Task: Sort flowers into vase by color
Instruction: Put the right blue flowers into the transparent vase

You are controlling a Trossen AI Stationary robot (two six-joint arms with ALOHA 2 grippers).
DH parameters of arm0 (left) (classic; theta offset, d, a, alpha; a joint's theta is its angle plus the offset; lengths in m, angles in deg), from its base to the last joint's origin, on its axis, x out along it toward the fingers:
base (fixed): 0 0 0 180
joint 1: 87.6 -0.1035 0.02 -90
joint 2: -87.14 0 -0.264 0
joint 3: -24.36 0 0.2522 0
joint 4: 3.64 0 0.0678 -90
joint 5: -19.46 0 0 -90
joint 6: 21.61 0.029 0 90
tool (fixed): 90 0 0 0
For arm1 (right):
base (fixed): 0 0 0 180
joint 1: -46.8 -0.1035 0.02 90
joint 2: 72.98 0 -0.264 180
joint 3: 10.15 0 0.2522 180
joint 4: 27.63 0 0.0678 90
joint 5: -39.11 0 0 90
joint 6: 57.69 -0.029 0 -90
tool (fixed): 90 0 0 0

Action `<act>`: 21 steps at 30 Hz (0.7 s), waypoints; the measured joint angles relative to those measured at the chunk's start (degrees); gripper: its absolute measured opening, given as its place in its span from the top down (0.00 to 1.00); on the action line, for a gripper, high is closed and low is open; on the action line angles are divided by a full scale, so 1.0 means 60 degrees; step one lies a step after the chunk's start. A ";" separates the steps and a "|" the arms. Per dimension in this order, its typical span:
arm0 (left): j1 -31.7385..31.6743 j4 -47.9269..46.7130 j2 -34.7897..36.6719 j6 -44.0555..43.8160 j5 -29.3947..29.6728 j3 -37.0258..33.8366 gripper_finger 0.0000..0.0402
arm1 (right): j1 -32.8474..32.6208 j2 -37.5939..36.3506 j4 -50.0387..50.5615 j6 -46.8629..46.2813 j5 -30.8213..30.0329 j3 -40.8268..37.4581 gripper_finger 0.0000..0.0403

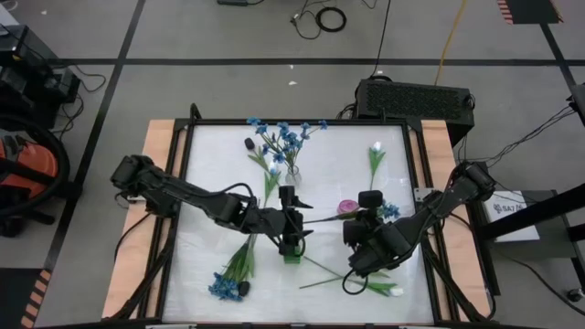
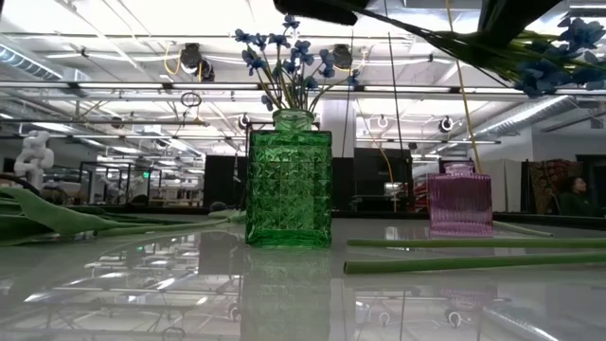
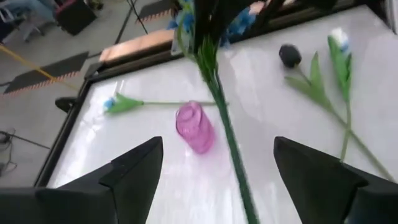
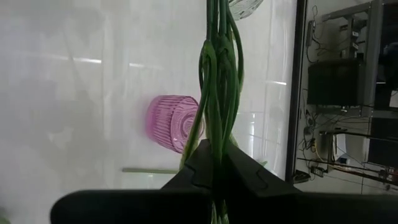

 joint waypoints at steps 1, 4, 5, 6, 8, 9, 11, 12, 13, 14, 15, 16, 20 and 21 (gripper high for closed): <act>-0.0038 0.0015 0.0003 -0.0007 -0.0112 0.0003 0.22 | 0.0000 0.0000 -0.0025 0.0001 0.0001 0.0000 0.98; -0.0094 0.0003 0.0004 -0.0015 -0.0364 0.0004 0.26 | 0.0032 0.0000 -0.0175 0.0047 0.0003 0.0000 0.98; -0.0101 0.0012 0.0004 -0.0016 -0.0367 0.0004 0.28 | 0.0049 0.0000 -0.0207 0.0047 0.0000 0.0000 0.98; -0.0122 0.0011 0.0004 -0.0014 -0.0369 0.0004 0.30 | 0.0058 0.0000 -0.0239 0.0032 -0.0006 0.0000 0.98; -0.0176 0.0008 0.0004 -0.0011 -0.0367 0.0004 0.35 | 0.0064 -0.0004 -0.0269 -0.0029 -0.0027 0.0000 0.98; -0.0208 0.0003 -0.0016 -0.0011 -0.0363 0.0004 0.38 | 0.0066 -0.0004 -0.0282 -0.0061 -0.0025 0.0000 0.98; -0.0246 -0.0023 -0.0035 -0.0011 -0.0331 0.0001 0.43 | 0.0062 -0.0004 -0.0319 -0.0125 -0.0025 0.0000 0.98; -0.0251 -0.0045 -0.0036 -0.0011 -0.0315 0.0000 0.46 | 0.0062 -0.0004 -0.0319 -0.0160 -0.0025 0.0000 0.98; -0.0250 -0.0067 -0.0036 -0.0005 -0.0303 0.0000 0.49 | 0.0062 -0.0004 -0.0322 -0.0171 -0.0025 0.0000 0.98; -0.0244 -0.0091 -0.0036 0.0019 -0.0295 0.0000 0.52 | 0.0062 -0.0003 -0.0325 -0.0174 -0.0026 0.0000 0.98; -0.0244 -0.0133 -0.0036 0.0038 -0.0298 0.0000 0.54 | 0.0062 -0.0004 -0.0330 -0.0175 -0.0025 0.0000 0.98; -0.0233 -0.0178 -0.0036 0.0065 -0.0298 0.0000 0.57 | 0.0062 -0.0004 -0.0335 -0.0178 -0.0025 0.0000 0.98; -0.0237 -0.0169 -0.0036 0.0083 -0.0298 0.0000 0.67 | 0.0073 -0.0004 -0.0355 -0.0178 -0.0029 0.0000 0.98; -0.0237 -0.0163 -0.0036 0.0143 -0.0298 0.0000 0.69 | 0.0073 -0.0004 -0.0355 -0.0182 -0.0029 0.0000 0.98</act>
